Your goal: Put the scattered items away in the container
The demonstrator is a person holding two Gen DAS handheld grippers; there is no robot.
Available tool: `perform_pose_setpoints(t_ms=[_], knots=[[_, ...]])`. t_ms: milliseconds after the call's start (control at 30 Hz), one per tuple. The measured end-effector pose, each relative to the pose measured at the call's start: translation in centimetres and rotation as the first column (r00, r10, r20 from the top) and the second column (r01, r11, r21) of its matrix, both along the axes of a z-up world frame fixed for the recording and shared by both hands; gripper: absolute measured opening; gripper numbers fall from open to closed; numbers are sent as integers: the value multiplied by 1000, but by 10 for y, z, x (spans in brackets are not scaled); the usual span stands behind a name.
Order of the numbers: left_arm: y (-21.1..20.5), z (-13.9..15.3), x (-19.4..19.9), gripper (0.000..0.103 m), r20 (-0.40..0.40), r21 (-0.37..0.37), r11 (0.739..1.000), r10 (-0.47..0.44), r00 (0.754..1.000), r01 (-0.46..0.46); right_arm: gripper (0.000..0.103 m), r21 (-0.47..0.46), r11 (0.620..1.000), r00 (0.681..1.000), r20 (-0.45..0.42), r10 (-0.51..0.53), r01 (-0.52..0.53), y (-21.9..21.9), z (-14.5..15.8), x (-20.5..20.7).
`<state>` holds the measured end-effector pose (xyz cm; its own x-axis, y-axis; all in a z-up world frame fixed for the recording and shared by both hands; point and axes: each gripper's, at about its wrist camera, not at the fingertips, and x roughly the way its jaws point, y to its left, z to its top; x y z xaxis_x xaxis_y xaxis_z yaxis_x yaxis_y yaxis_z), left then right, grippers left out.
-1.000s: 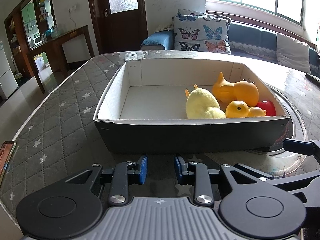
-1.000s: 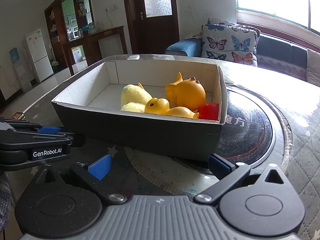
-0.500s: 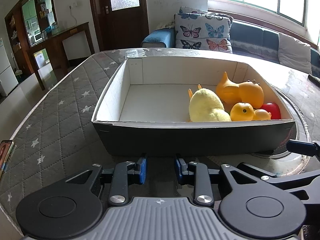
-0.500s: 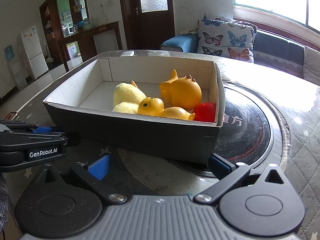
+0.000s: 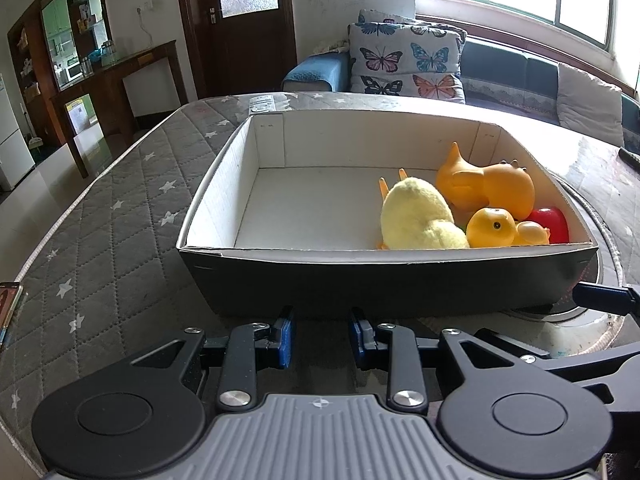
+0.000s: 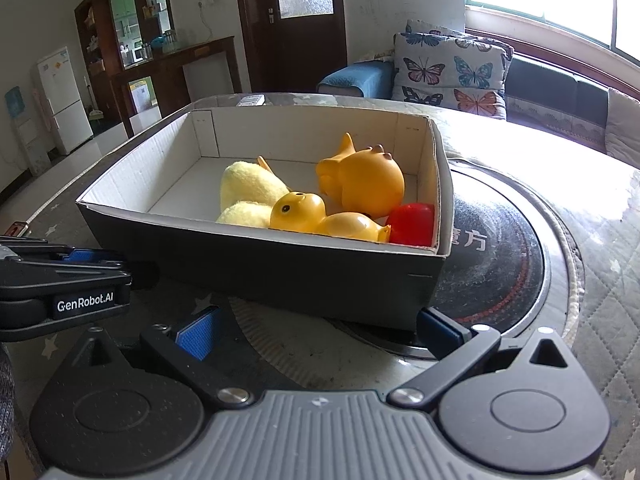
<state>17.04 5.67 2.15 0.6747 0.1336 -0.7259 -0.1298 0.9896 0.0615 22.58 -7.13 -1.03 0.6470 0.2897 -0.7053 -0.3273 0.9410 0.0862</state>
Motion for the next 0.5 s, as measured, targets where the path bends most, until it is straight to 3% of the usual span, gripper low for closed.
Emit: perform_pose_setpoints(t_ms=[500], knots=[[2,-2,7,31,-10,2,1000,2,1000,-2,103,-3,1000,1000,-18,-3,3,1,-1,7]])
